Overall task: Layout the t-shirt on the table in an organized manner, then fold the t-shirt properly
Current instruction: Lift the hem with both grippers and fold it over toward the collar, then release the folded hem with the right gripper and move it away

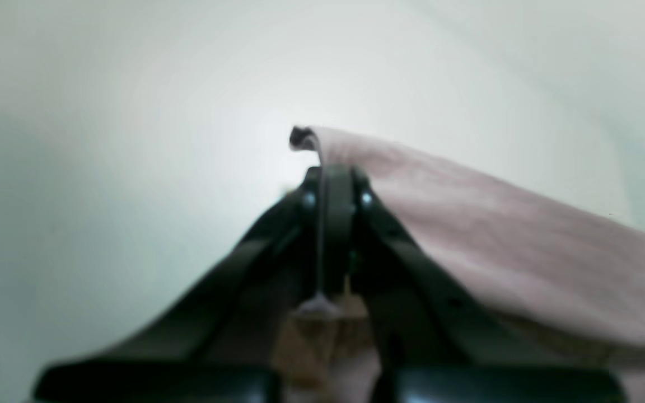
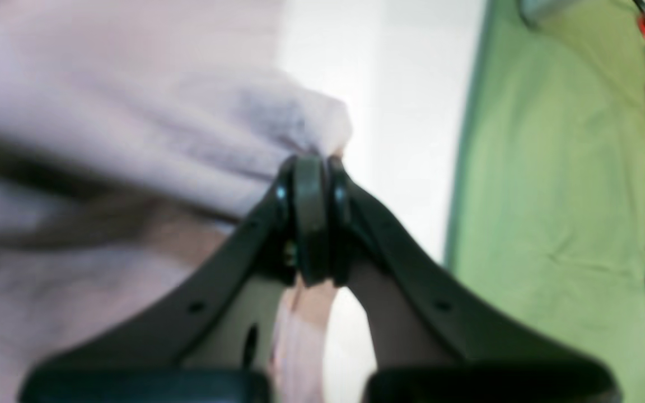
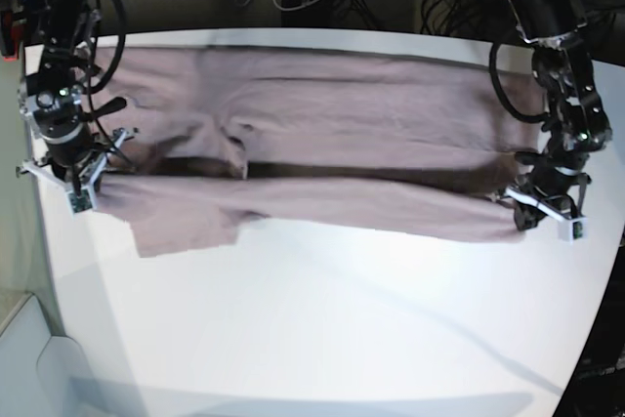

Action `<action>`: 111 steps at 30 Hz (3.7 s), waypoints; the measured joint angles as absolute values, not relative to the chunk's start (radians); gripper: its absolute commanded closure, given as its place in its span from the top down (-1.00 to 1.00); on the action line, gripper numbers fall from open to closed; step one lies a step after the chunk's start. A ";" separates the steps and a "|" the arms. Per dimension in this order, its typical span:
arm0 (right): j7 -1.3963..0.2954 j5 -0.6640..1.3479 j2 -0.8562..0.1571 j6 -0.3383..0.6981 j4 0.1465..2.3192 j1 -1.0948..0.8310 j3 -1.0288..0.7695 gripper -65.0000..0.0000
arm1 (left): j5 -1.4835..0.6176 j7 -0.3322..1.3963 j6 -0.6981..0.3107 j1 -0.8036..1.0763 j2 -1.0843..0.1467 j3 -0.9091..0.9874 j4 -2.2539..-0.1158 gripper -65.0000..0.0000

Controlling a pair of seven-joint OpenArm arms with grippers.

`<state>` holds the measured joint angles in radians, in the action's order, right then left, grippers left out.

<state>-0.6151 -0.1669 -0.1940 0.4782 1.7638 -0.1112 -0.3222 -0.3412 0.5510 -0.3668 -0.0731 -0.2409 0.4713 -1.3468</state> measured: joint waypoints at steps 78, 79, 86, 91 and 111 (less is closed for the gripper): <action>-0.613 -0.170 -0.069 0.707 1.894 -0.424 -0.508 -1.00 | -0.473 0.648 -0.369 0.232 -0.238 0.614 -1.441 -1.00; -0.611 -0.171 -0.069 0.707 1.888 -0.421 -0.508 -1.00 | -0.473 0.648 -0.369 0.232 -0.238 0.614 -1.441 -1.00; -0.609 -0.182 -0.072 0.706 1.884 -0.422 -0.505 -0.77 | -0.473 0.648 -0.369 0.232 -0.238 0.614 -1.441 -1.00; -0.610 -0.393 -0.072 0.706 1.882 -0.430 -0.408 -0.14 | -0.473 0.648 -0.369 0.232 -0.238 0.614 -1.441 -0.98; -0.614 -0.435 -0.031 0.706 1.942 -0.236 -0.360 0.09 | -0.472 0.720 -0.369 0.235 -0.239 0.619 -1.441 -0.31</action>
